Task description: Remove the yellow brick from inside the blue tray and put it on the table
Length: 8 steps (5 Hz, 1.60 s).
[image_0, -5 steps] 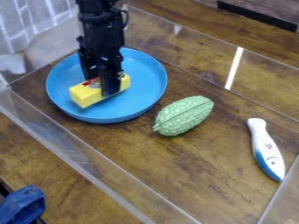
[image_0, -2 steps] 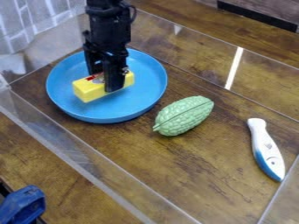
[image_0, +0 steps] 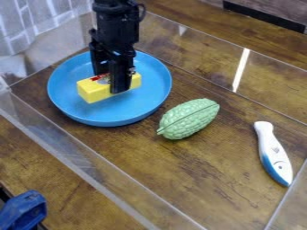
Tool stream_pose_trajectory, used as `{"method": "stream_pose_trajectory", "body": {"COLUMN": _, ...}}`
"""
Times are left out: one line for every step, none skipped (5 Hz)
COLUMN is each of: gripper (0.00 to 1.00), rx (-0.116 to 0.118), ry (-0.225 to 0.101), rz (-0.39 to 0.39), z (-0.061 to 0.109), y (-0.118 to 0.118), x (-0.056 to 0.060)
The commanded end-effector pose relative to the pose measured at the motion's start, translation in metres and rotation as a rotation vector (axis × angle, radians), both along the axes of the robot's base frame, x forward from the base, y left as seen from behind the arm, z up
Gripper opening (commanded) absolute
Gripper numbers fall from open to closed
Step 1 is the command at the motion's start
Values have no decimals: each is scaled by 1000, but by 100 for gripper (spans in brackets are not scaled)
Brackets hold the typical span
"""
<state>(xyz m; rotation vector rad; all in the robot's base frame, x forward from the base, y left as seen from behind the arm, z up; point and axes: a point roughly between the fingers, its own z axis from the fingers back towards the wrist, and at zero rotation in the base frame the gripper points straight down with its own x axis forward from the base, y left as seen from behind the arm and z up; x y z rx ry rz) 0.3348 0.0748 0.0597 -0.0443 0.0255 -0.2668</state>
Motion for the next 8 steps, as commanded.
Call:
{"method": "stream_pose_trajectory", "body": {"gripper": 0, "rx": 33, "ry": -116, "rz": -30, "z": 43, "y": -5, "x": 12}}
{"method": "stream_pose_trajectory", "body": {"gripper": 0, "rx": 39, "ry": -112, "rz": -43, "z": 48, "y": -8, "x": 12}}
{"method": "stream_pose_trajectory", "body": {"gripper": 0, "rx": 47, "ry": -110, "rz": -57, "z": 53, "y": -11, "x": 13}}
{"method": "stream_pose_trajectory", "body": {"gripper": 0, "rx": 53, "ry": -108, "rz": -66, "z": 57, "y": -17, "x": 13}}
{"method": "stream_pose_trajectory", "body": {"gripper": 0, "rx": 60, "ry": -107, "rz": -74, "z": 61, "y": -24, "x": 13}}
{"method": "stream_pose_trajectory", "body": {"gripper": 0, "rx": 63, "ry": -105, "rz": -82, "z": 63, "y": -28, "x": 13}}
{"method": "stream_pose_trajectory", "body": {"gripper": 0, "rx": 63, "ry": -104, "rz": -90, "z": 66, "y": -35, "x": 13}}
{"method": "stream_pose_trajectory", "body": {"gripper": 0, "rx": 63, "ry": -105, "rz": -99, "z": 70, "y": -47, "x": 14}}
